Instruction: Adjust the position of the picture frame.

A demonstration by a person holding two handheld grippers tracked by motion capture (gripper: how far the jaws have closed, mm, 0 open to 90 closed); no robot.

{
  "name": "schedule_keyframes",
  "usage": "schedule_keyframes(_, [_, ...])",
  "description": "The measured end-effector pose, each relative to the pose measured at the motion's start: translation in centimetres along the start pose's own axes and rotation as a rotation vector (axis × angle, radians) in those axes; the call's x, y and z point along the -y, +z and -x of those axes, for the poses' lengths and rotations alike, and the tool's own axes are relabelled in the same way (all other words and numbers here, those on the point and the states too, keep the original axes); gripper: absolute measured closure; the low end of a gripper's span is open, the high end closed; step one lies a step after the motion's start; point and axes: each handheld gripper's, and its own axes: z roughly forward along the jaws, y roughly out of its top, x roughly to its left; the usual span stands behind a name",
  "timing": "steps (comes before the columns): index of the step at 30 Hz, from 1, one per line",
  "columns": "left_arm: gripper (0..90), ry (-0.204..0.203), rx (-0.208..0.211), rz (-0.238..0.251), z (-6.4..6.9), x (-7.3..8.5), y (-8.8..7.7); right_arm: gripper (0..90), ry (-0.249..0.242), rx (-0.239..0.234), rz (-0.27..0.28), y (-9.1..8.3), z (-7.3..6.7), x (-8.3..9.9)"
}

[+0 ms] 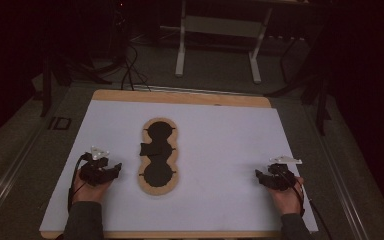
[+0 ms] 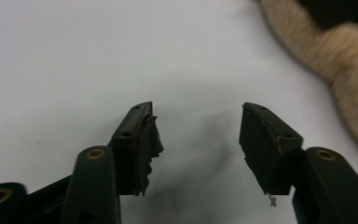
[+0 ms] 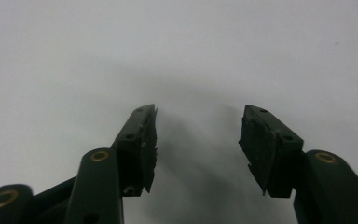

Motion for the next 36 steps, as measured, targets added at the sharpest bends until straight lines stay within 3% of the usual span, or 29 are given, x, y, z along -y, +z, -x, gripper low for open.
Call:
schedule_keyframes(3, [51.3, -0.013, 0.019, 0.032, -0.1, -0.1, -0.7, 50.8, 0.033, -0.018, 0.026, -0.5, 0.1, -0.1])
schedule_keyframes(8, [51.8, -0.012, 0.031, 0.059, -0.1, -0.2, -1.1, 51.4, 0.014, -0.023, 0.064, -1.1, -0.4, -0.3])
schedule_keyframes(15, [55.9, 0.077, 0.035, 0.071, 0.9, -0.3, -1.2, 61.4, -0.022, -0.030, 0.056, -1.2, -0.8, -0.4])
schedule_keyframes(21, [58.5, 0.104, 0.080, 0.091, 1.5, -0.4, -1.2, 54.9, -0.017, -0.052, 0.071, -1.5, -0.8, -0.5])
schedule_keyframes(24, [57.6, 0.104, 0.107, 0.086, 1.8, -0.5, -1.1, 50.8, -0.008, -0.079, 0.078, -1.7, -0.8, -0.6])
schedule_keyframes(29, [56.0, 0.105, 0.129, 0.058, 2.0, -0.7, -0.7, 45.5, -0.011, -0.082, 0.086, -1.7, -1.1, -0.7])
schedule_keyframes(36, [56.9, 0.137, 0.152, 0.013, 2.6, -0.8, -0.1, 47.2, 0.002, -0.080, 0.101, -1.9, -1.0, -0.6])
